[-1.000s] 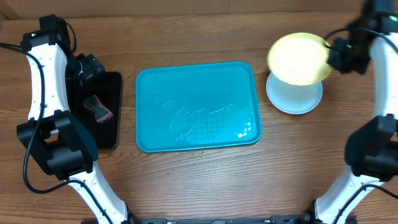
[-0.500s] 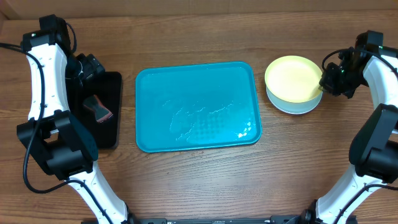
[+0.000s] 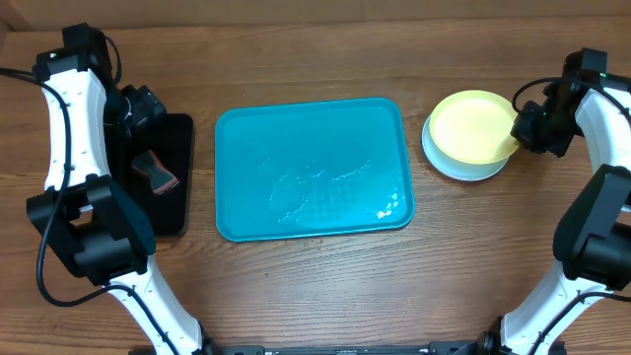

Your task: Clean dirty plates on tray and stack at the side

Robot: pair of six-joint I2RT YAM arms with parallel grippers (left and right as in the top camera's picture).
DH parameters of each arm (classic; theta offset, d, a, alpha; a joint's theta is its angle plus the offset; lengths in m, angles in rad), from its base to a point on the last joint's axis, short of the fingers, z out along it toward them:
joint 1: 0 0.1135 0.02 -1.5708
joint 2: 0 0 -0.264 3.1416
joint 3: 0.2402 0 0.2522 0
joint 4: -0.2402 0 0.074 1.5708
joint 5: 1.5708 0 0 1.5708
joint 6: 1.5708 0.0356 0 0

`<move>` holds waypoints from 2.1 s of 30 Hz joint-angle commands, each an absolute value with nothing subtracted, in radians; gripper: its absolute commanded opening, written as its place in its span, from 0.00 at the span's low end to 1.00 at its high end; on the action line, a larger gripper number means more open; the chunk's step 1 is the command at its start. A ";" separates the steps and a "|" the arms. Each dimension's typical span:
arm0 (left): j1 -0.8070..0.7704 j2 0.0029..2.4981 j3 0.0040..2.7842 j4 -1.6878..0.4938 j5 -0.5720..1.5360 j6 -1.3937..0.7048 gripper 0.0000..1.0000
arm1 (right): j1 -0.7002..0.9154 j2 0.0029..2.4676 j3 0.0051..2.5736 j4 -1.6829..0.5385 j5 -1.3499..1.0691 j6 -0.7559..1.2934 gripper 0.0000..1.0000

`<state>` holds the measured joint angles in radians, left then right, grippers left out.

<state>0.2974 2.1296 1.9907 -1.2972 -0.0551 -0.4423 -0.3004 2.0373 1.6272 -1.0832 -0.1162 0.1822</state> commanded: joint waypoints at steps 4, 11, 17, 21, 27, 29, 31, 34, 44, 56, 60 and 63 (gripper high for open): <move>0.307 2.107 2.005 -1.297 -0.048 -0.445 1.00 | -0.270 2.012 1.622 -1.120 -0.141 0.187 0.09; 0.307 2.107 2.005 -1.297 -0.048 -0.445 1.00 | -0.233 2.004 1.623 -1.188 -0.187 0.188 0.40; 0.307 2.107 2.005 -1.297 -0.048 -0.445 1.00 | -0.224 1.887 1.624 -1.230 -0.188 0.187 0.75; 0.307 2.107 2.005 -1.297 -0.048 -0.445 1.00 | -0.224 1.734 1.624 -1.296 -0.188 0.187 0.98; 0.307 2.107 2.005 -1.297 -0.048 -0.445 1.00 | -0.219 1.568 1.617 -1.431 -0.188 0.187 1.00; 0.307 2.107 2.005 -1.297 -0.048 -0.445 1.00 | -0.206 1.513 1.597 -1.459 -0.189 0.187 1.00; 0.307 2.107 2.005 -1.297 -0.048 -0.445 1.00 | -0.181 1.448 1.557 -1.470 -0.197 0.187 1.00; 0.307 2.107 2.005 -1.297 -0.048 -0.445 1.00 | -0.109 1.316 1.453 -1.472 -0.236 0.187 1.00; 0.307 2.107 2.005 -1.297 -0.048 -0.445 1.00 | -0.022 1.185 1.367 -1.633 -0.236 0.187 1.00; 0.307 2.107 2.005 -1.297 -0.048 -0.445 1.00 | -0.023 1.188 1.367 -1.621 -0.168 0.187 1.00; 0.307 2.107 2.005 -1.297 -0.048 -0.445 1.00 | -0.023 1.192 1.366 -1.566 -0.165 0.183 1.00; 0.307 2.107 2.005 -1.297 -0.048 -0.445 1.00 | -0.022 1.186 1.345 -1.472 -0.166 0.183 1.00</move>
